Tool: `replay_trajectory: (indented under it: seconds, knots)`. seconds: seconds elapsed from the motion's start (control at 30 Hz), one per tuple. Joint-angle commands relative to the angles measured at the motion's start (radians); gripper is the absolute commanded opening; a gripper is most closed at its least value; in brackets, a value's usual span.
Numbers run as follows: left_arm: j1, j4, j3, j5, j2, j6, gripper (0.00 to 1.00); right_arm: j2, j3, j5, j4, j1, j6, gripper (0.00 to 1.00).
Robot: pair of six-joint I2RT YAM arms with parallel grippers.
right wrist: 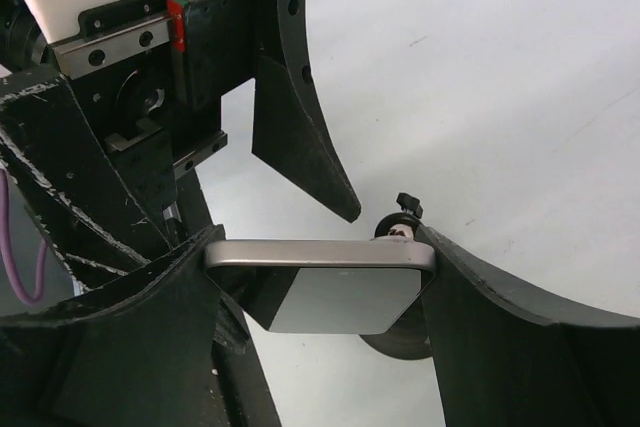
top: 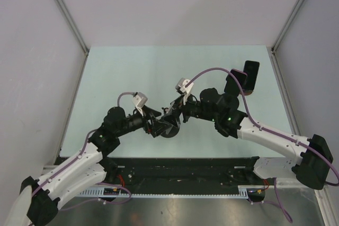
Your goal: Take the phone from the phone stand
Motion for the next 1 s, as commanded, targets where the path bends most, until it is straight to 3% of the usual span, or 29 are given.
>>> replay_trajectory:
  seconds: [0.0, 0.43, 0.67, 0.97]
  knots:
    - [0.007, -0.037, 0.059, -0.016, -0.049, 0.031, 0.97, -0.028, 0.082, 0.009, 0.050, 0.009, 0.013, 0.00]
    - [-0.008, -0.077, 0.209, -0.120, -0.138, 0.117, 0.98, -0.074, 0.289, 0.238, -0.114, 0.010, 0.140, 0.00]
    - [-0.121, -0.077, 0.306, -0.263, -0.072, 0.229, 0.99, -0.082, 0.357, 0.366, -0.198, -0.027, 0.308, 0.00]
    - [-0.208, -0.057, 0.349, -0.412, 0.080, 0.360, 0.96, -0.113, 0.358, 0.425, -0.230, -0.051, 0.427, 0.00]
